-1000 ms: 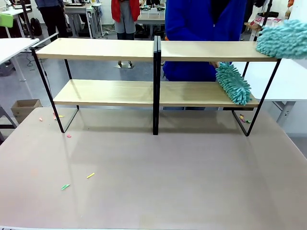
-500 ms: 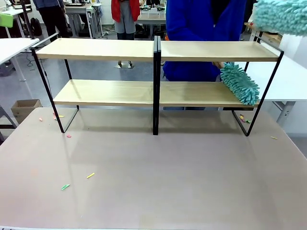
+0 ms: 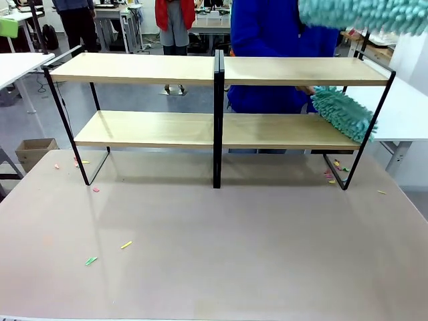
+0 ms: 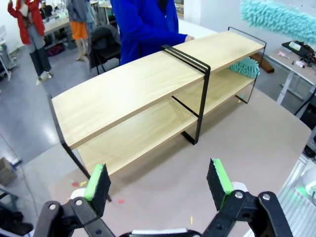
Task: Clean the shelves.
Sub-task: Clean another randomly selected level of the Shelf with the Duster.
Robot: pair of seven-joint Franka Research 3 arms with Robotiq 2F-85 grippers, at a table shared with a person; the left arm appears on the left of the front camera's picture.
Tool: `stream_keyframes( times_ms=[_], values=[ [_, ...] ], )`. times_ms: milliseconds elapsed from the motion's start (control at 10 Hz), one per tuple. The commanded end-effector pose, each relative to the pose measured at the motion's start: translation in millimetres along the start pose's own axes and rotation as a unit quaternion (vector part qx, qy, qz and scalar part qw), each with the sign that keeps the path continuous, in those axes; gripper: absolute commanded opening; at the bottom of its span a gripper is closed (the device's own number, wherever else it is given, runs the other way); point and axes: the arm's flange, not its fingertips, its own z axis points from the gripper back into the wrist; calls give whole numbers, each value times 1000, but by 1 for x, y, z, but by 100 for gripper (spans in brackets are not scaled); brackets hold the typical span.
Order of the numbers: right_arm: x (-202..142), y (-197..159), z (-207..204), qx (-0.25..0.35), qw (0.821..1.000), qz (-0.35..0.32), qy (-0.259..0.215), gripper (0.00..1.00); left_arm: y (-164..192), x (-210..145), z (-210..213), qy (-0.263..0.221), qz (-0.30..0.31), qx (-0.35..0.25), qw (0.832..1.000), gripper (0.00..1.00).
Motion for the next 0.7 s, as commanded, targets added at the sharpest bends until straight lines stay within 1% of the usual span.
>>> stream_keyframes(
  times_ms=[0, 100, 200, 300, 500, 600],
  values=[
    [-31, -2, 32, 142, 987, 55, 46, 12, 2, 0, 1, -2, -4, -5, 1000, 100],
    [-58, -13, 58, 202, 973, 102, 40, 12, 2, 0, 1, -2, -4, -5, 1000, 100],
    [-78, -23, 76, 241, 961, 133, 24, 12, 2, 0, 1, -2, -4, -5, 1000, 100],
    [-98, -34, 85, 268, 949, 162, 13, 12, 2, 0, 1, -2, -4, -5, 1000, 100],
    [-130, -59, 90, 293, 935, 201, -7, 12, 2, 0, 1, -2, -4, -5, 1000, 100],
    [-147, -73, 90, 307, 924, 225, -43, 12, 2, 0, 1, -2, -4, -5, 1000, 100]
  ],
)
